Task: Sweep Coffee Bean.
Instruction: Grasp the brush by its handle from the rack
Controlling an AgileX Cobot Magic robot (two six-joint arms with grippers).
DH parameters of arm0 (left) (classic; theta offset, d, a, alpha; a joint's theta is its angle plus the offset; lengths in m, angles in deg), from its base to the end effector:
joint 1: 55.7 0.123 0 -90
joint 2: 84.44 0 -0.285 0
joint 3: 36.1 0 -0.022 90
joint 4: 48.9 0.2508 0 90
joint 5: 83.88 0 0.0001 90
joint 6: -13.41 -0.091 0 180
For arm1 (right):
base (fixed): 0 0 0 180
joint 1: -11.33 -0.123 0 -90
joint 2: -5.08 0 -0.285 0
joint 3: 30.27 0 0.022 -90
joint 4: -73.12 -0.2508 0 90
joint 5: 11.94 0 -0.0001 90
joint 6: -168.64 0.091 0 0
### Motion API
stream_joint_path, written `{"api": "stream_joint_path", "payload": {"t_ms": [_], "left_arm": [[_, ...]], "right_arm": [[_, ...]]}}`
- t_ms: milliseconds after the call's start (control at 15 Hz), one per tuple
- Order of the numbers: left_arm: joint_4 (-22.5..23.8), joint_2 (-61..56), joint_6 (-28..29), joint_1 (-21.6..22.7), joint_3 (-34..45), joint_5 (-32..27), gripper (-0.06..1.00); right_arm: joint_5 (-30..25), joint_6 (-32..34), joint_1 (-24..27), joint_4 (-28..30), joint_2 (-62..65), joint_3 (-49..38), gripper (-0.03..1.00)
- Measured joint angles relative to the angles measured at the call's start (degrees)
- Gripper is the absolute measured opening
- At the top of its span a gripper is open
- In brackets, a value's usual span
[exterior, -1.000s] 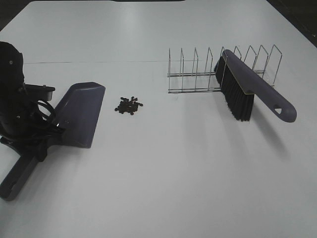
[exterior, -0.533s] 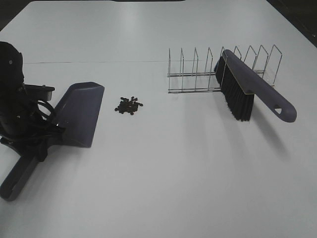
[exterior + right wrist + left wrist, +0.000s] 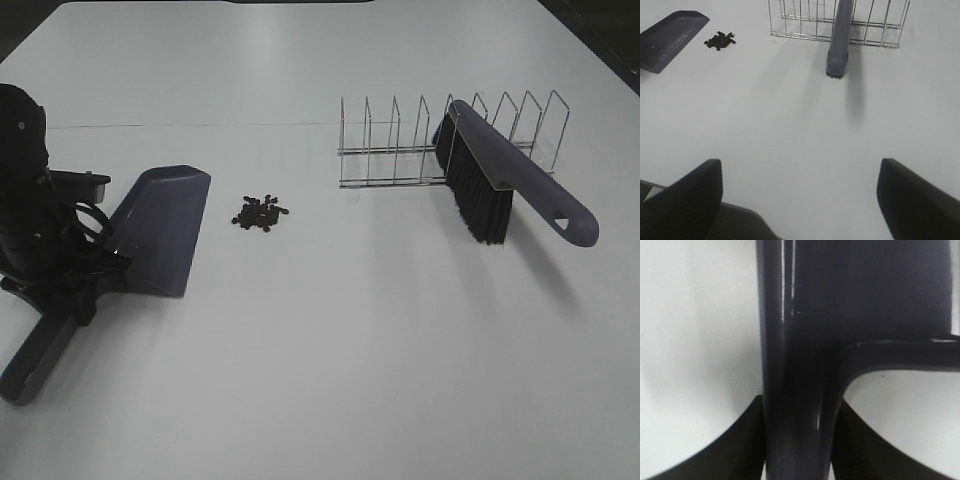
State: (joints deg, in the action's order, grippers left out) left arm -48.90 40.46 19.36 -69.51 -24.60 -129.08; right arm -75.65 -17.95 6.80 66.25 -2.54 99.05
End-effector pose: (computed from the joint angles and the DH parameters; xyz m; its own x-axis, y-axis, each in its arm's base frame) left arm 0.3392 -0.0834 0.0993 -0.9902 0.1367 0.0278 0.1368 0.9906 0.0029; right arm -0.0046 0.0094 0.2635 -0.5145 -0.1023 -0.8513 -0.2015 0.9795 0.0041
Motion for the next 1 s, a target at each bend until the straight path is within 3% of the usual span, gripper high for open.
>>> {"api": "stream_joint_path", "payload": {"t_ms": [400, 667, 1000], "left_arm": [[-0.34, 0.00, 0.00, 0.00, 0.00, 0.11, 0.31], [-0.52, 0.00, 0.00, 0.00, 0.00, 0.11, 0.31], [-0.80, 0.00, 0.00, 0.00, 0.00, 0.11, 0.31]], "right_arm": [[-1.43, 0.40, 0.00, -0.29, -1.20, 4.01, 0.98], [-5.16, 3.04, 0.00, -0.69, -19.08, 11.57, 0.99], [-4.98, 3.09, 0.00, -0.46, -48.30, 24.24, 0.99]]}}
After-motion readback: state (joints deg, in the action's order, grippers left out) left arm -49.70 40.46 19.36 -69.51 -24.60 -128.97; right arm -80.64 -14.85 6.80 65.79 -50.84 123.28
